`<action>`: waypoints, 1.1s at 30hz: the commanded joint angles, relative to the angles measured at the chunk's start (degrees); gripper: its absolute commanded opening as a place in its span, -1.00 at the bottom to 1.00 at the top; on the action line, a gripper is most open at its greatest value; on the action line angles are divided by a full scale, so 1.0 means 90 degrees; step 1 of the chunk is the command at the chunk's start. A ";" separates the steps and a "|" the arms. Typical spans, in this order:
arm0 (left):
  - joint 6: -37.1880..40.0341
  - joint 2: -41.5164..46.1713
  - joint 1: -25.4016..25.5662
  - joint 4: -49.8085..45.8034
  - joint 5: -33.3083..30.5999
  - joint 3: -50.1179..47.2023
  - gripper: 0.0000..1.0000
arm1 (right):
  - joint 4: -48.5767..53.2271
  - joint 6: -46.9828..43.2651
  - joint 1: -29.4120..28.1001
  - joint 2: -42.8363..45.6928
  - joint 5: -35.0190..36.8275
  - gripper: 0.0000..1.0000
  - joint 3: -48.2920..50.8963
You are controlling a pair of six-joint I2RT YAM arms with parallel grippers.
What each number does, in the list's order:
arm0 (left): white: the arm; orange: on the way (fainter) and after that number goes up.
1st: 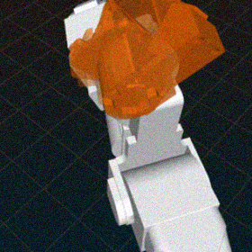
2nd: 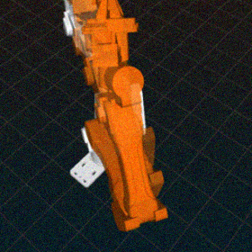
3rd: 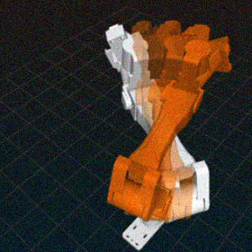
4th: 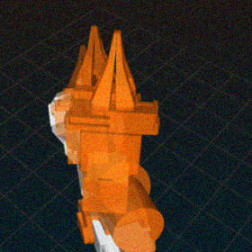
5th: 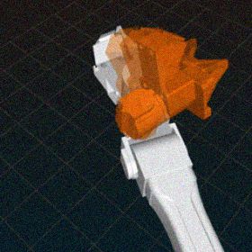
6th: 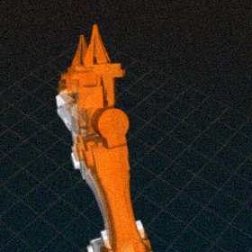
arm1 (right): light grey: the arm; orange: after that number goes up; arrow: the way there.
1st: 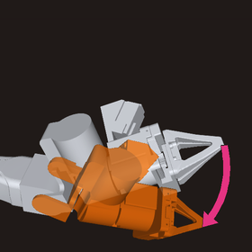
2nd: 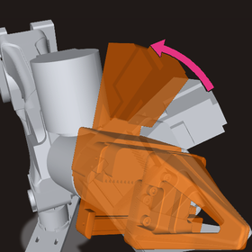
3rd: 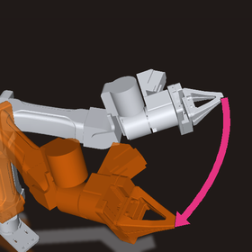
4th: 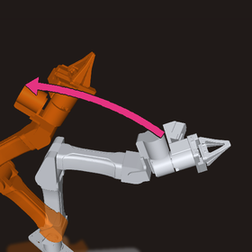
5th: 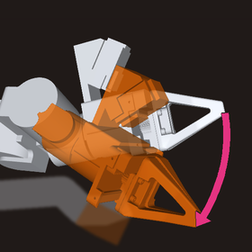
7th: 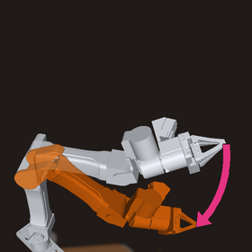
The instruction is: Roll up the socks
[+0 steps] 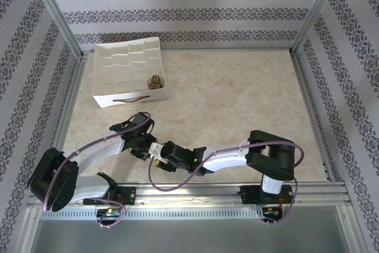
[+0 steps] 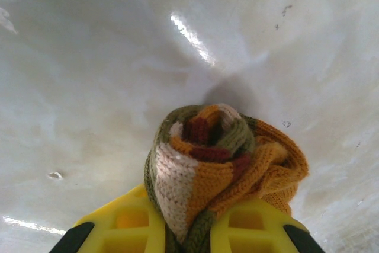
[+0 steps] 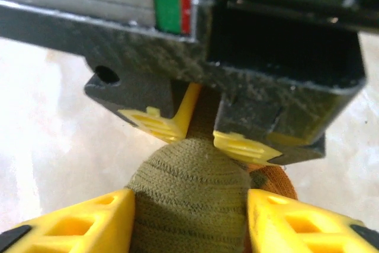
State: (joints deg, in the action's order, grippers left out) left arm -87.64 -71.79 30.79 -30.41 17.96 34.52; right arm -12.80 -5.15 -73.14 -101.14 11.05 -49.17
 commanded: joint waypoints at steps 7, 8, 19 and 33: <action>0.0375 0.0282 0.0005 -0.0055 0.0193 0.0179 -0.38 | 0.0707 0.1193 0.0752 -0.0197 -0.0907 -0.90 0.0171; 0.0414 0.0409 -0.0032 -0.0067 0.0149 0.0215 -0.23 | 0.0623 0.1399 0.0870 -0.0143 -0.1196 -0.95 0.0363; 0.0820 0.1277 -0.0218 0.0525 0.0118 0.0079 0.52 | -0.0734 0.2858 0.2177 -0.0250 -0.4106 -1.00 0.1719; 0.0224 0.0159 0.0336 0.2661 0.0482 -0.0448 0.45 | -0.1537 0.4181 0.3505 -0.0933 -0.6043 -1.00 0.1645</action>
State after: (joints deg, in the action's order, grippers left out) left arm -83.46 -69.14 32.60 -12.23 22.44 32.01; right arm -34.76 28.16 -43.51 -105.14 -42.39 -37.26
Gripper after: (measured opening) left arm 0.726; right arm 0.042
